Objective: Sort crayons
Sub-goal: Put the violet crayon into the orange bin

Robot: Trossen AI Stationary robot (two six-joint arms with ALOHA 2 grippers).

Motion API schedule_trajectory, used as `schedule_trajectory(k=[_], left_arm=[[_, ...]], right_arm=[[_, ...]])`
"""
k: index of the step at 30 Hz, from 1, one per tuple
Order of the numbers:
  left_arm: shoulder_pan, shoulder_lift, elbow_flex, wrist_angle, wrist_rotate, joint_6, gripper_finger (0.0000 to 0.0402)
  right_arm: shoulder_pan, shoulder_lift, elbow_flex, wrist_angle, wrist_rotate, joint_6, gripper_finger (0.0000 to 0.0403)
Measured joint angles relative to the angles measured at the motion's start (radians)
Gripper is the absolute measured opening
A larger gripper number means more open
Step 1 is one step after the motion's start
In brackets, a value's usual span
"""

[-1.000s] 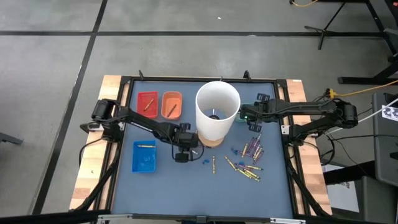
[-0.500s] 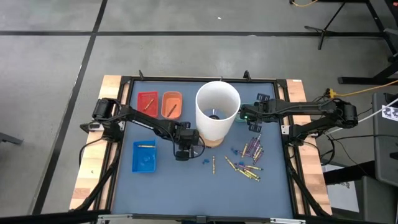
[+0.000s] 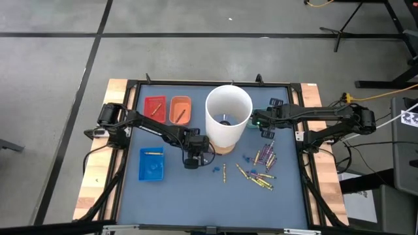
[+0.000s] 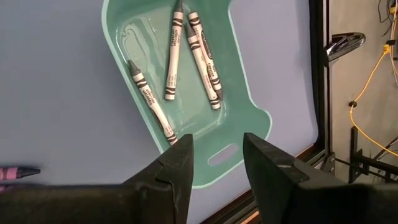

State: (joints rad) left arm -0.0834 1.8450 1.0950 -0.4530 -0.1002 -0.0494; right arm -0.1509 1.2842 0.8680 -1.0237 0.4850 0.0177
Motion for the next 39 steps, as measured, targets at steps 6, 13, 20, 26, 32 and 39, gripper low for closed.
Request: schedule_trajectory(k=[6, 13, 20, 26, 32, 39], left_arm=[[0.000, 0.000, 0.000, 0.000, 0.002, 0.000, 0.0008], [0.000, 0.004, 0.000, 0.000, 0.002, 0.000, 0.0026], [0.000, 0.005, 0.000, 0.000, 0.003, 0.000, 0.0043], [-0.001, 0.013, 0.001, 0.000, 0.010, 0.000, 0.0025], [0.000, 0.011, 0.001, 0.000, 0.010, 0.001, 0.0005], [0.000, 0.007, 0.001, -0.001, 0.010, 0.001, 0.0004]], right_arm=[[0.000, 0.000, 0.000, 0.000, 0.000, 0.000, 0.0138], [0.000, 0.000, 0.000, 0.000, 0.000, 0.000, 0.0138], [0.000, 0.000, 0.000, 0.000, 0.000, 0.000, 0.0138], [0.000, 0.000, 0.000, 0.000, 0.000, 0.000, 0.0138], [0.000, 0.000, 0.000, 0.000, 0.000, 0.000, 0.0138], [0.000, 0.000, 0.000, 0.000, 0.000, 0.000, 0.0138]])
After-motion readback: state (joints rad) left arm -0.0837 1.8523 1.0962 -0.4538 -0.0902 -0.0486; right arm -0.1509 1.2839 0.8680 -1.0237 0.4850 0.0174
